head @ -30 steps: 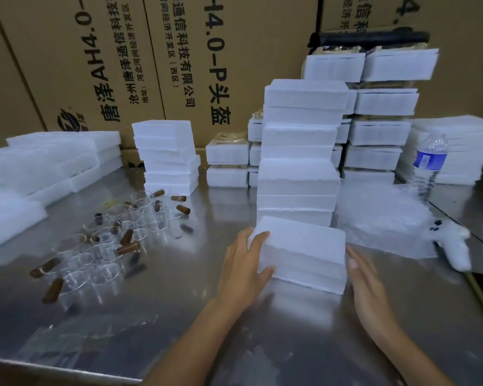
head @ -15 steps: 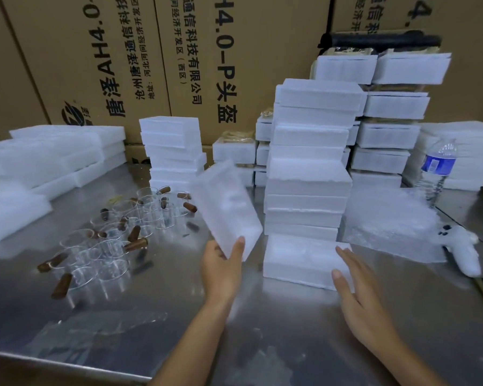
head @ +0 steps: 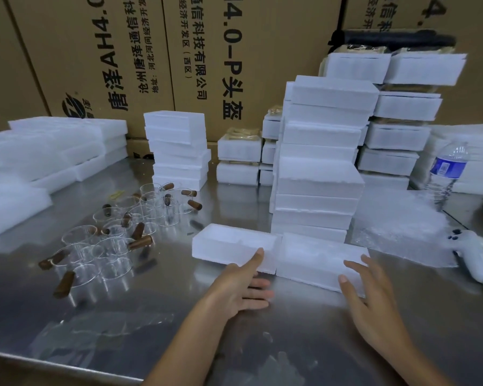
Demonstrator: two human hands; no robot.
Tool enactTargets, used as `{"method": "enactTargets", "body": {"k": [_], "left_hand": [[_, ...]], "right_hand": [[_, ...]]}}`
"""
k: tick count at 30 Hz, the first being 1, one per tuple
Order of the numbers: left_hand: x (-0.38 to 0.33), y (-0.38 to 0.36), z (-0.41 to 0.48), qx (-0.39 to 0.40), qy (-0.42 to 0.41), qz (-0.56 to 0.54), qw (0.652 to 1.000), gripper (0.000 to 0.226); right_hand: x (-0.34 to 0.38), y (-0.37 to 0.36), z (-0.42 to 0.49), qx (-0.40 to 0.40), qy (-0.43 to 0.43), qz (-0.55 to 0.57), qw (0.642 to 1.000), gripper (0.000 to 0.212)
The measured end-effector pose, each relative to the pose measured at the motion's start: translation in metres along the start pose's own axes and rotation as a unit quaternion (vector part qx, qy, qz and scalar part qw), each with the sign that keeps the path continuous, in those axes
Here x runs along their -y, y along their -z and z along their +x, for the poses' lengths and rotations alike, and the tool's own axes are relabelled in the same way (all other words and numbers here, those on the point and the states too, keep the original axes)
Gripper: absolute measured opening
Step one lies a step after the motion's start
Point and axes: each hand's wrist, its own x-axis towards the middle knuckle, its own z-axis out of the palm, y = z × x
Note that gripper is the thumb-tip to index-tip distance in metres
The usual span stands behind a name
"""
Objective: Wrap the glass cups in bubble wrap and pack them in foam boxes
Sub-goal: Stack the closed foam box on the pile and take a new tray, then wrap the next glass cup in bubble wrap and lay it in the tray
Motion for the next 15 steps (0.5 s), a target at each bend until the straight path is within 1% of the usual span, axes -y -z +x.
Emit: {"method": "enactTargets", "body": {"k": [2,3,4,5,6,8,9,11,13,14,15], "left_hand": [[0.003,0.002,-0.001,-0.003,-0.002,0.039,0.999,0.043],[0.005,0.001,0.0,-0.017,-0.022,0.064,0.998,0.036],[0.009,0.0,0.002,-0.041,-0.061,0.094,0.993,0.03],[0.012,-0.001,0.005,-0.075,-0.118,0.128,0.982,0.027],[0.015,-0.003,0.007,-0.115,-0.187,0.166,0.961,0.026],[0.015,-0.005,0.009,-0.176,-0.326,0.225,0.901,0.022],[0.014,-0.005,0.009,-0.184,-0.378,0.258,0.87,0.018],[0.012,-0.005,0.015,-0.173,-0.448,0.345,0.806,0.008],[0.012,-0.008,0.021,-0.151,-0.487,0.445,0.736,0.027],[0.013,-0.008,0.024,-0.15,-0.501,0.49,0.697,0.034],[0.014,-0.008,0.026,-0.159,-0.512,0.528,0.659,0.036]], "right_hand": [[-0.001,0.0,0.001,0.0,-0.002,-0.006,1.0,0.023],[-0.002,0.0,0.002,0.001,-0.002,-0.011,1.0,0.021],[-0.002,-0.001,0.003,0.002,-0.001,-0.016,1.0,0.02],[-0.003,-0.001,0.004,0.004,0.0,-0.021,1.0,0.019],[-0.003,-0.001,0.005,0.006,0.002,-0.026,1.0,0.018],[-0.003,-0.004,0.007,0.008,0.007,-0.035,0.999,0.016],[-0.003,-0.004,0.008,0.009,0.01,-0.041,0.999,0.016],[0.0,-0.006,0.008,0.008,0.014,-0.052,0.998,0.018],[0.007,-0.007,0.008,-0.012,0.038,-0.05,0.998,0.021],[0.012,-0.008,0.008,-0.027,0.058,-0.039,0.997,0.02],[0.02,-0.01,0.008,-0.039,0.079,-0.023,0.996,0.017]]}}
